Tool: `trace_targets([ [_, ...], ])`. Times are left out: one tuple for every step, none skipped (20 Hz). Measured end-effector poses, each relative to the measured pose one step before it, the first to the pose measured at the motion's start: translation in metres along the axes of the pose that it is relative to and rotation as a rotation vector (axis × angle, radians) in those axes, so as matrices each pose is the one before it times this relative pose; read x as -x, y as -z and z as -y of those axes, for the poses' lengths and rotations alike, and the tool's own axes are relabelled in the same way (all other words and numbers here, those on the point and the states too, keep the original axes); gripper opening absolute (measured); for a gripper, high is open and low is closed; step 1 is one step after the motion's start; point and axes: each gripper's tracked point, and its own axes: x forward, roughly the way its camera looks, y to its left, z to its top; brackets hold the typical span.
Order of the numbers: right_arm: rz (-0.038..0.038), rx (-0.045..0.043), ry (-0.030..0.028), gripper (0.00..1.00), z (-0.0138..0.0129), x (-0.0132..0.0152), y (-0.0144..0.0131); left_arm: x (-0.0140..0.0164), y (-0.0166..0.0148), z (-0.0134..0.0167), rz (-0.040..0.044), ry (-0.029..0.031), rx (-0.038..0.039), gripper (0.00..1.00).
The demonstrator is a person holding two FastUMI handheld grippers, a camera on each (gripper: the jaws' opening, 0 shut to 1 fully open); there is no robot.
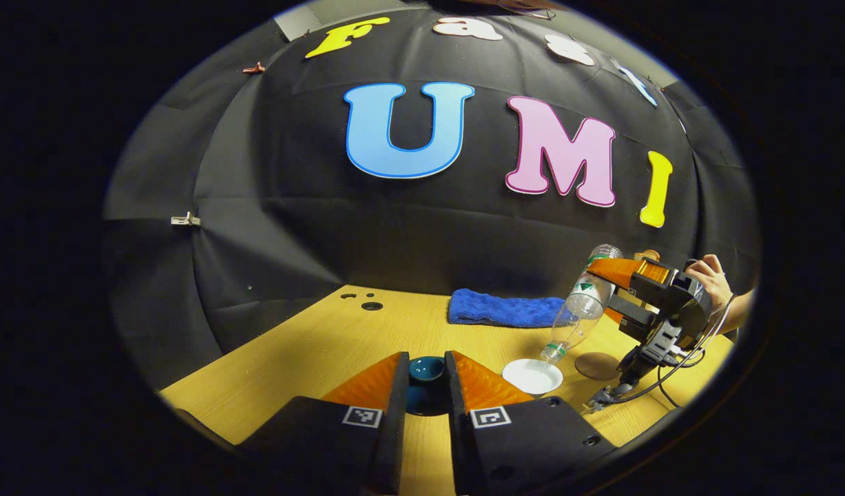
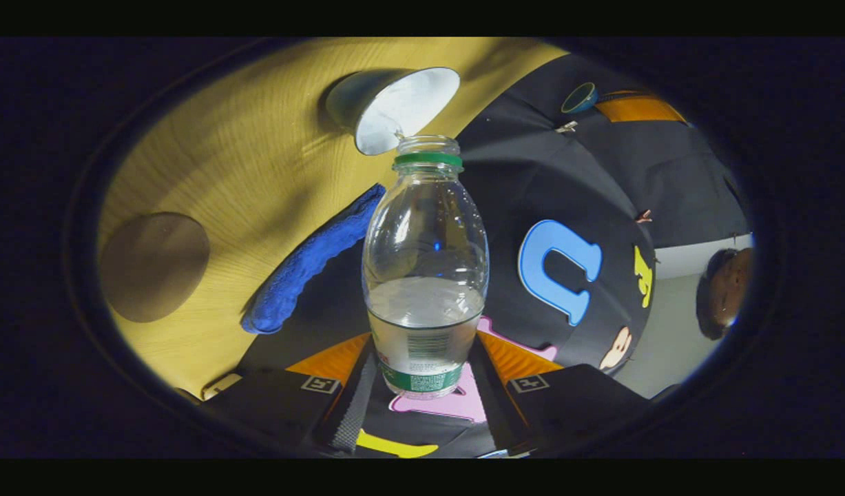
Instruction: Open the teacup lid with one hand, grasp the water bottle and pour water into the teacup with the other hand; after pouring, place the water bottle on the coaster and then close the teacup lid.
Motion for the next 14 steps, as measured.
trace_targets([
  [0.0169,0.00878,0.00743,0.74,0.00008,0.00105,-0.00207,-0.00052,0.00103,0.00011,-0.00114,0.00125,0.00261,0.32],
  [0.01454,0.01803,0.01019,0.74,0.00073,-0.0011,0.00019,0.00094,0.0001,-0.00022,-0.00155,0.0005,0.002,0.33],
  [0.0027,0.00792,0.00322,0.74,0.00304,-0.00444,0.00129,0.00013,-0.0001,0.00016,-0.00081,-0.00065,0.00146,0.29],
  [0.00011,0.00127,-0.00168,0.74,0.00218,-0.00092,-0.00011,0.00077,0.0,0.00012,-0.00167,-0.00016,0.00168,0.32],
  [-0.00645,0.00396,0.00069,0.74,0.00058,-0.00064,0.00022,-0.00019,0.00096,-0.00066,-0.00024,-0.00053,0.00166,0.32],
  [-0.00349,-0.00552,-0.00496,0.74,-0.0012,0.00088,-0.00013,-0.00036,-0.00079,-0.00074,-0.00069,-0.00198,-0.00052,0.32],
  [-0.00669,-0.00779,-0.00493,0.74,-0.00157,-0.00014,-0.00007,0.00068,0.00003,0.00018,-0.00045,-0.00111,-0.0001,0.32],
  [-0.00571,-0.02871,-0.02025,0.73,-0.00334,0.00078,0.00045,-0.00023,-0.00138,0.00016,0.00087,-0.00137,0.00037,0.32],
  [-0.01162,-0.03931,-0.02417,0.74,-0.00452,-0.0005,0.00258,-0.00088,-0.00042,0.00029,0.00259,-0.00123,-0.00025,0.36],
  [-0.01467,-0.05661,-0.02817,0.74,-0.00574,0.00123,0.0019,0.0003,-0.00101,0.00056,0.00048,-0.0005,-0.00073,0.32],
  [-0.02778,-0.09142,-0.0251,0.74,-0.00604,0.00135,0.00349,-0.00089,-0.00315,0.00063,0.00013,-0.0003,-0.00018,0.32],
  [-0.02644,-0.07673,-0.02004,0.74,-0.0061,0.00141,0.00196,-0.00136,0.00043,0.00054,-0.00027,-0.00129,0.00008,0.32],
  [-0.01974,-0.08134,-0.02608,0.75,-0.00644,0.0033,0.00234,0.00006,0.00153,0.00044,-0.00007,-0.00056,-0.00092,0.32],
  [-0.01277,-0.0828,-0.03105,0.74,-0.00027,0.00294,-0.00182,-0.00117,-0.001,0.00068,0.00079,-0.00214,-0.00354,0.32],
])
